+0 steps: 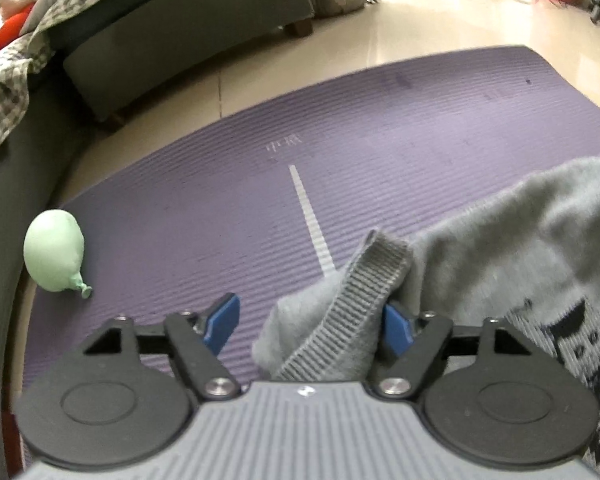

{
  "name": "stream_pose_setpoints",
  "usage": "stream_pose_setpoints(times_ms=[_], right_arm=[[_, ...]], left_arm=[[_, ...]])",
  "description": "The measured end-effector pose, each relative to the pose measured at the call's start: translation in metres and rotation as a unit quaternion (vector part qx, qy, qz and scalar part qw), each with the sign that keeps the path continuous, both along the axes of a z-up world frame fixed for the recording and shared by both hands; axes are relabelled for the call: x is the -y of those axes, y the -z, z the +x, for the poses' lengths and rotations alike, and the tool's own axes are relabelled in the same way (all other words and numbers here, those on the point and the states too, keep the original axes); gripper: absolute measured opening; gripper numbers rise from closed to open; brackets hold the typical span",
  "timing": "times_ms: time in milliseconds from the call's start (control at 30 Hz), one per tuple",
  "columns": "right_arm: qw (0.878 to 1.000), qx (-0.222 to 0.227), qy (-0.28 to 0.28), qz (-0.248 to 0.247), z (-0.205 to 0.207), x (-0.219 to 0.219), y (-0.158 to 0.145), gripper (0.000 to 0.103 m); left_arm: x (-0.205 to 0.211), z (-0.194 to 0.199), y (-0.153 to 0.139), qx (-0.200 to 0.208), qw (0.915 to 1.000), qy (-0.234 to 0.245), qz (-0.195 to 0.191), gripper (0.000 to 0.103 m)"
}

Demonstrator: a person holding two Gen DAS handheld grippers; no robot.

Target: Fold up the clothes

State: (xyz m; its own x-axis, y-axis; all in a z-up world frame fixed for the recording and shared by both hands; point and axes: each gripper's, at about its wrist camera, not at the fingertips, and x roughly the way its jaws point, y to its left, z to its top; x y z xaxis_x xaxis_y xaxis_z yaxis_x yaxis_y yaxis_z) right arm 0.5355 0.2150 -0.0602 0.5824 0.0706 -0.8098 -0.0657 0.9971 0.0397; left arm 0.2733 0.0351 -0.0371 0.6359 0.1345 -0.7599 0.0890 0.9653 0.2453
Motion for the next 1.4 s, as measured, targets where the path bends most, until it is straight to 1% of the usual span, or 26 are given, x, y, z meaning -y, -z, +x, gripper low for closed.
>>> stream_pose_setpoints(times_ms=[33,67,133,200,233,300,400,433,467,533,633,667,700,767,800,867,933,1033,1100,1133,1167,1200,1233,1300,1333,1400], right_arm=[[1.000,0.000,0.005,0.001,0.003,0.001,-0.001,0.051],[1.000,0.003,0.011,0.004,0.008,0.002,-0.002,0.051],[1.000,0.006,0.016,0.007,0.014,0.002,-0.003,0.051],[1.000,0.010,0.010,0.004,0.021,-0.001,-0.003,0.051],[1.000,0.012,0.003,-0.002,0.026,-0.003,-0.003,0.051],[1.000,0.015,-0.017,-0.016,0.038,-0.010,-0.003,0.051],[0.999,0.011,-0.039,-0.026,0.048,-0.015,-0.002,0.052],[0.998,0.007,-0.050,-0.030,0.053,-0.016,-0.001,0.052],[0.997,0.002,-0.062,-0.034,0.059,-0.018,0.001,0.052],[0.996,-0.007,-0.081,-0.035,0.067,-0.020,0.004,0.054],[0.995,-0.026,-0.098,-0.021,0.073,-0.020,0.011,0.055],[0.994,-0.032,-0.103,-0.017,0.074,-0.020,0.014,0.055],[0.993,-0.037,-0.108,-0.014,0.075,-0.021,0.018,0.055],[0.992,-0.046,-0.117,-0.016,0.076,-0.024,0.025,0.056],[0.991,-0.049,-0.120,-0.019,0.076,-0.025,0.027,0.056],[0.991,-0.048,-0.122,-0.020,0.075,-0.025,0.030,0.056],[0.992,-0.046,-0.118,-0.010,0.075,-0.023,0.032,0.056],[0.992,-0.044,-0.116,-0.001,0.075,-0.020,0.032,0.056],[0.992,-0.040,-0.118,0.003,0.073,-0.020,0.033,0.055],[0.992,-0.039,-0.118,0.004,0.072,-0.020,0.033,0.048],[0.992,-0.037,-0.119,0.008,0.071,-0.020,0.033,0.034],[0.992,-0.036,-0.120,0.013,0.068,-0.019,0.032,0.022],[0.992,-0.035,-0.121,0.018,0.066,-0.019,0.031,0.008],[0.991,-0.035,-0.122,0.033,0.060,-0.019,0.030,0.007],[0.991,-0.026,-0.127,0.026,0.053,-0.022,0.028,0.006],[0.991,-0.004,-0.133,0.014,0.038,-0.026,0.021,0.006]], left_arm=[[-0.003,0.000,-0.001,0.003,1.0000,-0.004,-0.007,0.028],[-0.007,0.000,-0.002,0.006,0.9999,-0.010,-0.011,0.020],[-0.014,0.000,-0.004,0.012,0.9994,-0.026,-0.018,0.013],[-0.018,-0.001,-0.004,0.014,0.9991,-0.038,-0.012,0.010],[-0.022,-0.001,-0.003,0.010,0.9986,-0.052,0.003,0.009],[-0.031,-0.001,0.002,-0.003,0.9965,-0.078,0.029,0.009],[-0.049,-0.004,0.012,-0.030,0.9925,-0.108,0.047,0.009],[-0.060,-0.005,0.016,-0.044,0.9897,-0.128,0.046,0.013],[-0.070,-0.006,0.018,-0.048,0.9881,-0.142,0.036,0.020],[-0.080,-0.007,0.018,-0.050,0.9865,-0.154,0.023,0.030],[-0.084,-0.009,0.007,-0.027,0.9876,-0.155,0.005,0.052],[-0.084,-0.009,0.001,-0.014,0.9889,-0.147,-0.012,0.057],[-0.083,-0.008,-0.002,-0.008,0.9896,-0.142,-0.023,0.058],[-0.076,-0.005,-0.013,0.005,0.9920,-0.101,-0.076,0.067],[-0.072,-0.004,-0.015,0.005,0.9925,-0.085,-0.088,0.068],[-0.051,-0.004,-0.017,0.008,0.9942,-0.022,-0.105,0.075],[-0.032,0.000,-0.011,-0.009,0.9945,0.025,-0.101,0.081],[-0.015,0.005,0.005,-0.044,0.9931,0.054,-0.094,0.080],[-0.012,0.003,0.012,-0.053,0.9930,0.055,-0.089,0.076],[-0.011,0.000,0.017,-0.059,0.9925,0.057,-0.090,0.055],[-0.010,-0.003,0.021,-0.065,0.9920,0.059,-0.091,0.029],[-0.013,-0.003,0.023,-0.065,0.9916,0.061,-0.093,0.025],[-0.012,-0.007,0.022,-0.062,0.9917,0.061,-0.095,0.016],[-0.011,-0.013,0.018,-0.055,0.9922,0.060,-0.094,0.009],[-0.011,-0.015,0.015,-0.051,0.9927,0.060,-0.092,0.005],[-0.011,-0.025,0.006,-0.037,0.9933,0.061,-0.091,0.004]])
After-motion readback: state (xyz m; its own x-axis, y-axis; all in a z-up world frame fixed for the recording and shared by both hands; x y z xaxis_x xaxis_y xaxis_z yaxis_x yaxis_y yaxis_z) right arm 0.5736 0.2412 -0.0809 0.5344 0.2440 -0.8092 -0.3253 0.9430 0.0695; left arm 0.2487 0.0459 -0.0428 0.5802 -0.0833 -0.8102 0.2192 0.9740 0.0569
